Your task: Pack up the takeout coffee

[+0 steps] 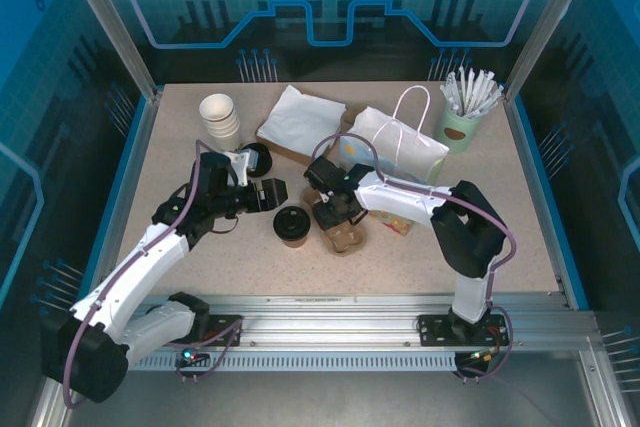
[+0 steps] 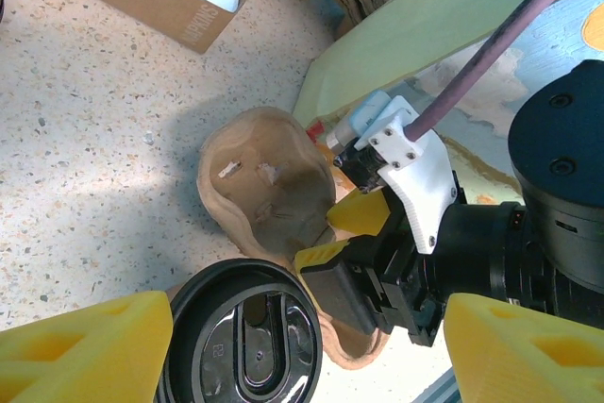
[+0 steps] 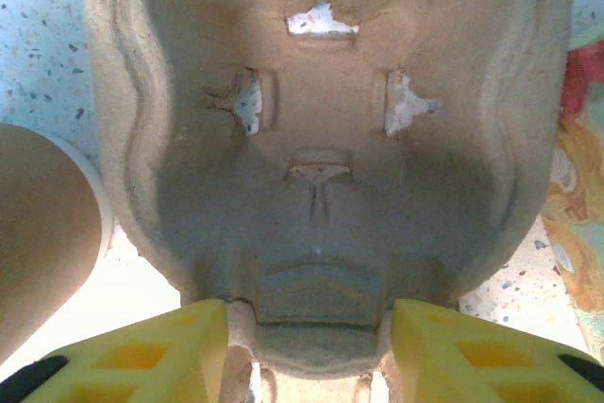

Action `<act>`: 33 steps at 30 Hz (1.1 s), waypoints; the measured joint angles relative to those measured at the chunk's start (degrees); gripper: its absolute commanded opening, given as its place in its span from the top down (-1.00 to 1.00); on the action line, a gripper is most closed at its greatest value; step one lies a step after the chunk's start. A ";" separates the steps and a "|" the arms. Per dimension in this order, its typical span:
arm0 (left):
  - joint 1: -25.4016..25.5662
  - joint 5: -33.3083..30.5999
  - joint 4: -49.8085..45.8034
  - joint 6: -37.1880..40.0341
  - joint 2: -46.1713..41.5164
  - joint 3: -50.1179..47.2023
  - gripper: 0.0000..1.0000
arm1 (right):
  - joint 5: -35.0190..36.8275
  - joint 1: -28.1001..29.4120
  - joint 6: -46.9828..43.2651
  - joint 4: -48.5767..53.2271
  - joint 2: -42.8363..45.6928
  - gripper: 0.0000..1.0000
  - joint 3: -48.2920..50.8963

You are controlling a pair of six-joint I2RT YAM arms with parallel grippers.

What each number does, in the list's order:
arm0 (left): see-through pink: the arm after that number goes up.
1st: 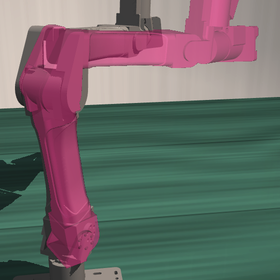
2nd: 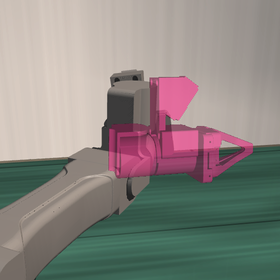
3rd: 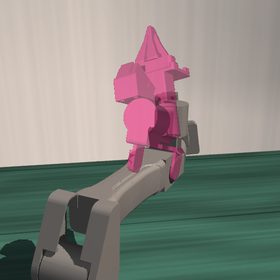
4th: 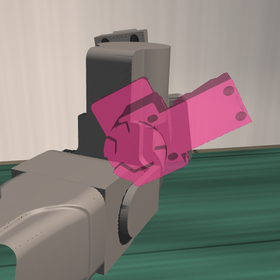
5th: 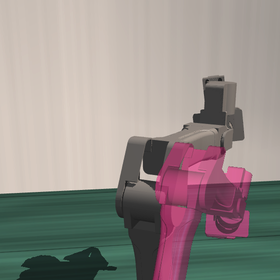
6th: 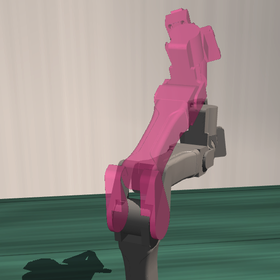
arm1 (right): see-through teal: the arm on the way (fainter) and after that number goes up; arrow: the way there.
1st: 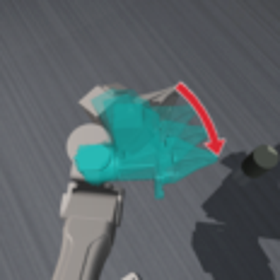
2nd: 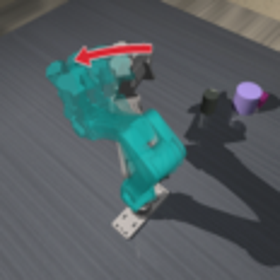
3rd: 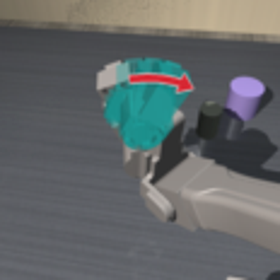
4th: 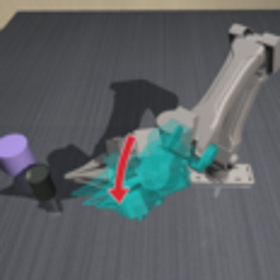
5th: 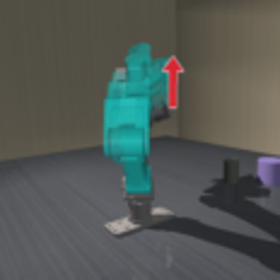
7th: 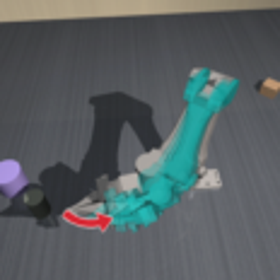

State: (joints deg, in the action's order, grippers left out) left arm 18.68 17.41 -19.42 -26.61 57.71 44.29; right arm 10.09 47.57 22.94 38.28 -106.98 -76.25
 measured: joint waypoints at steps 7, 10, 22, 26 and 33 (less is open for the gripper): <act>0.00 0.00 0.00 0.00 -0.02 -0.22 -0.55 | 0.52 0.00 0.26 0.35 -1.27 0.02 -0.79; 0.00 0.00 0.00 0.02 -0.02 -0.22 -0.55 | 1.09 0.04 0.46 0.37 -1.49 0.03 -1.11; 0.00 0.00 0.00 0.02 -0.02 -0.22 -0.55 | 1.70 0.04 1.07 0.24 -1.77 0.24 -1.11; 0.00 0.00 0.00 0.04 -0.04 -0.33 -0.55 | 1.73 0.04 1.09 0.26 -1.49 0.29 -1.11; 0.02 -0.07 0.02 0.04 -0.17 -0.63 -0.55 | 1.73 0.17 0.63 0.48 2.62 0.36 -0.46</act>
State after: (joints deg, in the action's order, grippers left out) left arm 18.70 17.34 -19.40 -26.57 57.54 43.66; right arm 11.81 47.75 23.57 38.76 -104.36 -76.71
